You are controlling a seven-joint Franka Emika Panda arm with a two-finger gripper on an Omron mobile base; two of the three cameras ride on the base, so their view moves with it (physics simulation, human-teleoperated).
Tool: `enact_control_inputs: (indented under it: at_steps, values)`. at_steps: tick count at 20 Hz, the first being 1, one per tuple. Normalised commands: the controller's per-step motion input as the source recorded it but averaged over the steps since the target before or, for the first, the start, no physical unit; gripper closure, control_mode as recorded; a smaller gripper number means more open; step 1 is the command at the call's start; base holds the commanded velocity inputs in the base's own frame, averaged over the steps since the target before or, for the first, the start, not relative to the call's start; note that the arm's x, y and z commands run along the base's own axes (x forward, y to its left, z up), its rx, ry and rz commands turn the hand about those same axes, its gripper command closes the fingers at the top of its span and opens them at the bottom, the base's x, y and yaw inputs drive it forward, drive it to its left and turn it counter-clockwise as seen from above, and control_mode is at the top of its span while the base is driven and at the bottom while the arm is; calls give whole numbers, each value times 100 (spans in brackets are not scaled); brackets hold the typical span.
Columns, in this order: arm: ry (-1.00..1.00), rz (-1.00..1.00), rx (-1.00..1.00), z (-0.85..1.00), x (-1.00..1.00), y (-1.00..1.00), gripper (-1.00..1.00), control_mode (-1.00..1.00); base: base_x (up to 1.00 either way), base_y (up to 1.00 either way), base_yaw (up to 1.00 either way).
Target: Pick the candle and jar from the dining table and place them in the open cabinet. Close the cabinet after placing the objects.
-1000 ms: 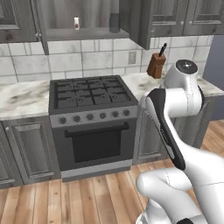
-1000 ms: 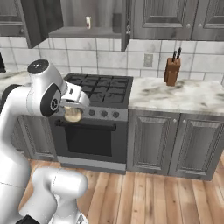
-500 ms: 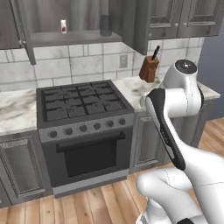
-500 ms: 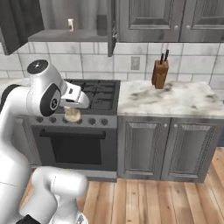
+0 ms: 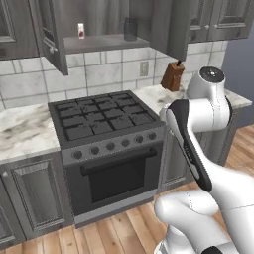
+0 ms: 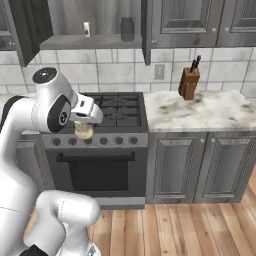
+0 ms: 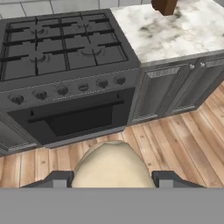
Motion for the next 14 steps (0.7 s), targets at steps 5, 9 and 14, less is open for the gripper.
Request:
enact_control_inputs:
  at_steps: [5,9,14]
  values:
    - [0,0,0,0,0,0,100,100,10,50,-7]
    - [0,0,0,0,0,0,100,100,21,7,7]
    - [0,0,0,0,0,0,100,100,22,-5,20]
